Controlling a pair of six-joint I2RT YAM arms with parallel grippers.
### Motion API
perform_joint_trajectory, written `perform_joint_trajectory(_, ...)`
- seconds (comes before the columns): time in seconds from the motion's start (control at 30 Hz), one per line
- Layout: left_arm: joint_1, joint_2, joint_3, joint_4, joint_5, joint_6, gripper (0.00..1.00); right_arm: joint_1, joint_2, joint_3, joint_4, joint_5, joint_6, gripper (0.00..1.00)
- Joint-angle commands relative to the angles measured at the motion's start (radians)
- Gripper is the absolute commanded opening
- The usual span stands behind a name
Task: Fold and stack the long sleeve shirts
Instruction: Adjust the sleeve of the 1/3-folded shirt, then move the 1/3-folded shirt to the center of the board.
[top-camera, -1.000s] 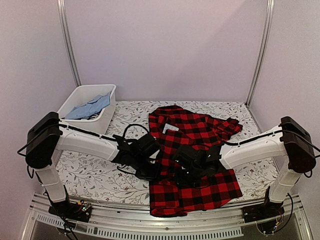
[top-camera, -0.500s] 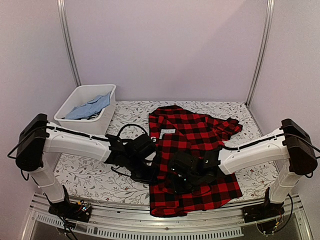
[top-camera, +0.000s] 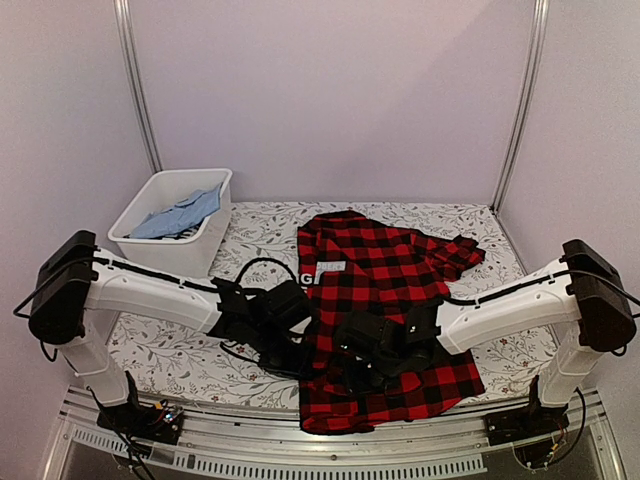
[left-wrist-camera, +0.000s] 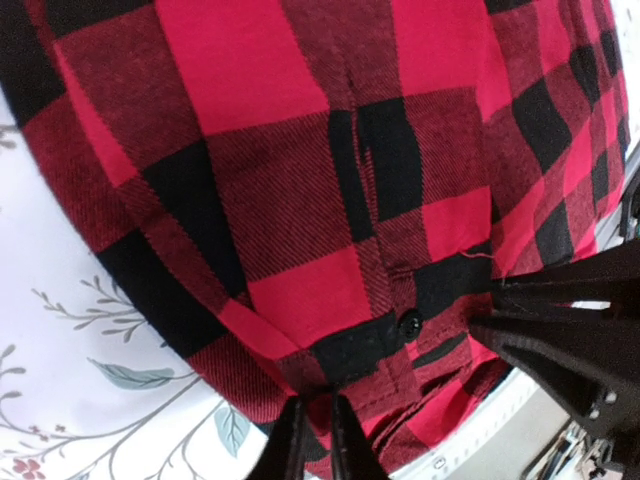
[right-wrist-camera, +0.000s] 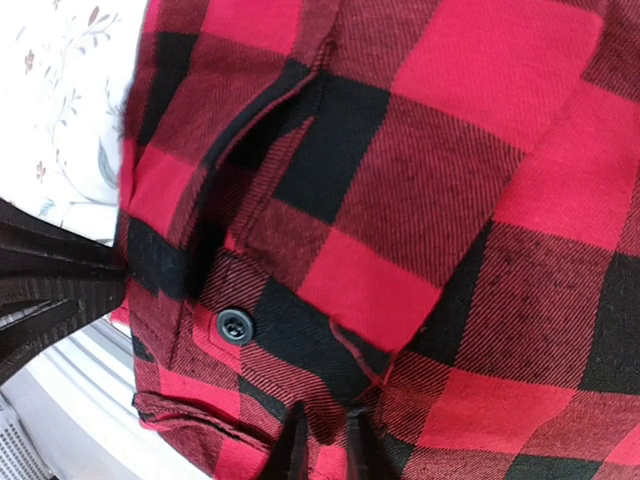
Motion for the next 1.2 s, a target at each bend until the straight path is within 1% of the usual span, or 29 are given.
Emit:
perform_joint_trajectory(0.0, 0.001, -0.044, 0.024, -0.022, -0.047, 0.023, 0.17, 0.008, -0.028, 0.041, -0.04, 0.056, -0.004, 0.22)
perform_joint_trajectory(0.03, 0.014, -0.048, 0.027, -0.026, -0.057, 0.028, 0.21, 0.0, -0.035, 0.049, -0.047, 0.076, -0.011, 0.29)
perform_joint_trajectory(0.1, 0.046, -0.062, 0.036, -0.027, -0.077, 0.035, 0.25, -0.021, -0.057, 0.061, -0.057, 0.097, -0.028, 0.39)
perform_joint_trajectory(0.17, 0.088, -0.074, 0.036, -0.022, -0.093, 0.045, 0.3, -0.05, -0.075, 0.069, -0.061, 0.116, -0.053, 0.46)
perform_joint_trajectory(0.23, 0.134, -0.081, 0.034, -0.011, -0.101, 0.057, 0.34, -0.085, -0.089, 0.074, -0.062, 0.133, -0.085, 0.48)
perform_joint_trajectory(0.33, 0.221, -0.077, 0.022, 0.027, -0.072, 0.087, 0.37, -0.145, -0.11, 0.08, -0.062, 0.149, -0.129, 0.48)
perform_joint_trajectory(0.47, 0.333, -0.013, 0.046, 0.071, -0.028, 0.146, 0.37, -0.211, -0.124, 0.095, -0.058, 0.187, -0.203, 0.48)
perform_joint_trajectory(0.63, 0.388, 0.122, 0.137, 0.07, -0.014, 0.22, 0.36, -0.3, -0.151, 0.077, -0.007, 0.2, -0.259, 0.47)
perform_joint_trajectory(0.9, 0.418, 0.27, 0.248, 0.075, 0.021, 0.256, 0.29, -0.376, -0.145, 0.051, 0.066, 0.171, -0.312, 0.47)
perform_joint_trajectory(0.97, 0.418, 0.291, 0.262, 0.075, 0.021, 0.257, 0.24, -0.383, -0.14, 0.041, 0.078, 0.164, -0.315, 0.47)
perform_joint_trajectory(1.03, 0.422, 0.308, 0.268, 0.072, 0.012, 0.258, 0.16, -0.39, -0.138, 0.032, 0.085, 0.162, -0.315, 0.46)
perform_joint_trajectory(1.07, 0.426, 0.314, 0.269, 0.064, 0.001, 0.257, 0.1, -0.393, -0.137, 0.027, 0.087, 0.163, -0.316, 0.46)
perform_joint_trajectory(1.1, 0.433, 0.315, 0.267, 0.059, -0.011, 0.259, 0.06, -0.396, -0.138, 0.023, 0.089, 0.165, -0.316, 0.46)
perform_joint_trajectory(1.17, 0.455, 0.31, 0.255, 0.053, -0.029, 0.264, 0.02, -0.405, -0.142, 0.016, 0.093, 0.171, -0.318, 0.46)
